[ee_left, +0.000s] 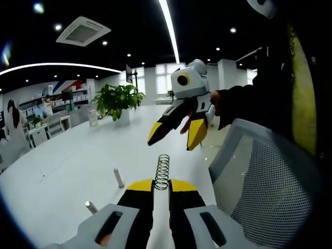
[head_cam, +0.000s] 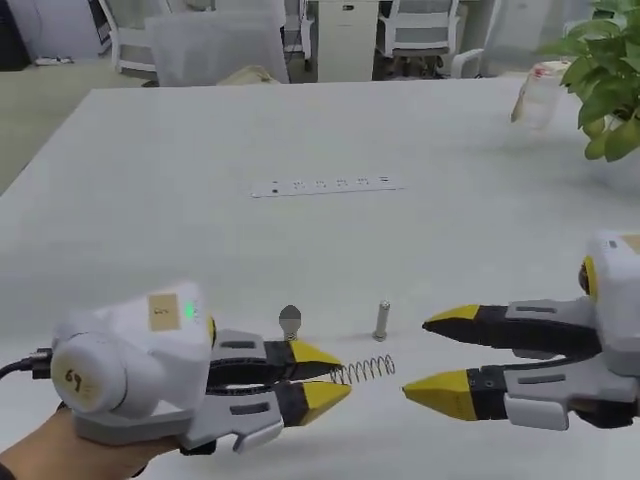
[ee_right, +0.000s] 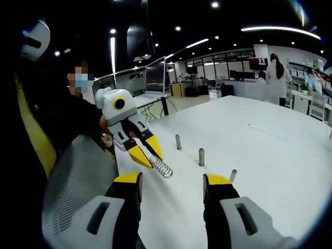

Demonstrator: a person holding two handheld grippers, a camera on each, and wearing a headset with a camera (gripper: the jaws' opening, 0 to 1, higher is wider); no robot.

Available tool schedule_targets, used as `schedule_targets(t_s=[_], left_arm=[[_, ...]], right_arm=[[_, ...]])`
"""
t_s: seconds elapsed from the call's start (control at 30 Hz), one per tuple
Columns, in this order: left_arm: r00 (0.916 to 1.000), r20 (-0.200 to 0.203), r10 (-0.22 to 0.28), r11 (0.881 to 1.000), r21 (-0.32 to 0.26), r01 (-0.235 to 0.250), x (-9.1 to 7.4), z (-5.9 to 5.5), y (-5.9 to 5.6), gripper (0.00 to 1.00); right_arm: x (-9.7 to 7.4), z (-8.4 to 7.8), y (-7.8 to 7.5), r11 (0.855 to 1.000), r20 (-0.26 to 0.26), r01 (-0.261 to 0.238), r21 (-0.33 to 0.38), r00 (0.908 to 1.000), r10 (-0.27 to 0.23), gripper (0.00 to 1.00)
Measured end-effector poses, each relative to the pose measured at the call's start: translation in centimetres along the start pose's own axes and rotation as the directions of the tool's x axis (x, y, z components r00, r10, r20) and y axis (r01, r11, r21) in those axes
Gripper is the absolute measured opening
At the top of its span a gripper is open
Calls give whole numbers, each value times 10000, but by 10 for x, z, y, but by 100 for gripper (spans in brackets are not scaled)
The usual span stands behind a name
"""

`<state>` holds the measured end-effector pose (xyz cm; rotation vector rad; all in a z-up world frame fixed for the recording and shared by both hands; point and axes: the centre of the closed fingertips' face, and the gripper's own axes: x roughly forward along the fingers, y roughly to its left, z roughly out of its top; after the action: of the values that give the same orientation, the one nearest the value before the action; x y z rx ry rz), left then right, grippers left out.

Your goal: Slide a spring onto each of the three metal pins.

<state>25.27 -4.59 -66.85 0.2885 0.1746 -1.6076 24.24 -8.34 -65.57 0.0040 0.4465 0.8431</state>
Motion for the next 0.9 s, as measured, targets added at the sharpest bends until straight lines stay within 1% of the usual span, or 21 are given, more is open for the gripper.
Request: schedule_targets(t_s=[0.07,0.1,0.3,0.4,0.6,0.67,0.7,0.9], left_arm=[[9999,74,-95,9999,53,95,0,3,-3,3],[9999,97,-130,9999,64,129,0,4,-3,3],[9990,271,-361,9992,179,356,0,11,-9,3],[9980,392,-498,9985,234,489,-1,15,-13,3],[9964,509,-678,9973,305,663,-1,20,-17,3],[9961,530,-705,9971,314,689,-1,21,-18,3],[9956,578,-741,9969,315,723,-1,22,-19,3],[9930,791,-881,9958,313,858,-1,28,-23,3]], right_arm=[[1,0,3,9999,-24,-123,-24,9999,123,43],[2,1,6,9996,-4,-271,-7,9996,271,42],[6,2,13,9981,-7,-619,-36,9981,619,39],[7,3,20,9956,36,-939,-9,9956,939,37],[8,4,26,9920,109,-1263,46,9919,1262,33],[8,4,28,9904,146,-1378,72,9904,1377,30],[8,6,30,9888,209,-1489,110,9887,1487,29],[8,6,36,9836,266,-1787,253,9837,1781,24]])
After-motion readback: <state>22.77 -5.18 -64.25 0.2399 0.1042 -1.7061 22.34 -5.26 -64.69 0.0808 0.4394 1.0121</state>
